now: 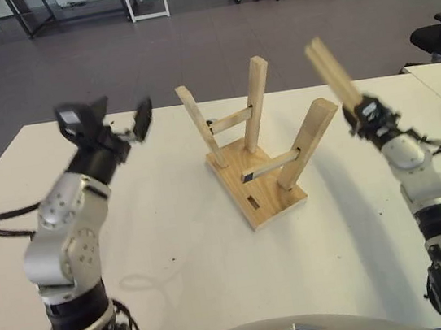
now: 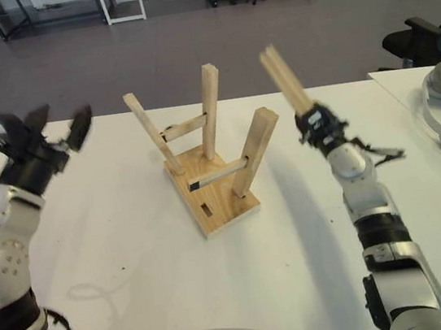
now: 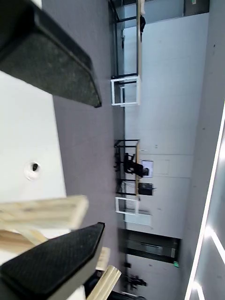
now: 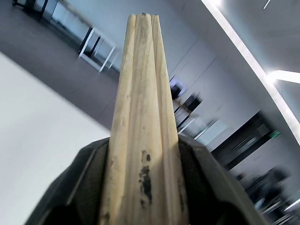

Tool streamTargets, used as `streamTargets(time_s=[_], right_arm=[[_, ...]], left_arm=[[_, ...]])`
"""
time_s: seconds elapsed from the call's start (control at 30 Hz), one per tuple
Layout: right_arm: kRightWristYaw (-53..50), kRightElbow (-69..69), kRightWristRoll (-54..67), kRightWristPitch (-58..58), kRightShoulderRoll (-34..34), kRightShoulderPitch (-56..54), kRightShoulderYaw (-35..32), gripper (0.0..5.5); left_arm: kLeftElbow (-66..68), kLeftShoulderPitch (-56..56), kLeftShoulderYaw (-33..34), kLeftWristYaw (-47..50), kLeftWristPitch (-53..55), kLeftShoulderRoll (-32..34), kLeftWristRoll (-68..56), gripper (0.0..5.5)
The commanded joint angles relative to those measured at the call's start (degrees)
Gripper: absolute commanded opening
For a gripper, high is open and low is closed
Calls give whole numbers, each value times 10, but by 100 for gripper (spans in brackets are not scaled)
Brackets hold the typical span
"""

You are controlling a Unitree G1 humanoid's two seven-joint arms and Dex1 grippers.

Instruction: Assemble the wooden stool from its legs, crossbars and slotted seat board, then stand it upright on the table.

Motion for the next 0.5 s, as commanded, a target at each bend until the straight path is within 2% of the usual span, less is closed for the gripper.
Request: streamTargets(time_s=[0.03,0.1,0.2,0.33,0.5], right_arm=[[-107,-90,-214,-87,-33,-146,76,210],[-148,-110,-289,-91,-22,-212,98,210],[-177,-121,-340,-87,-1,-271,116,210],[-172,-136,-354,-91,25,-280,138,210],[-184,-109,-377,-76,18,-287,135,210]], left_arm=[[102,-205,65,155,2,-71,-214,455],[143,-276,63,217,-21,-111,-294,455],[150,-310,50,296,-47,-151,-391,455],[127,-308,28,340,-77,-160,-450,455],[86,-285,2,400,-111,-155,-517,455]])
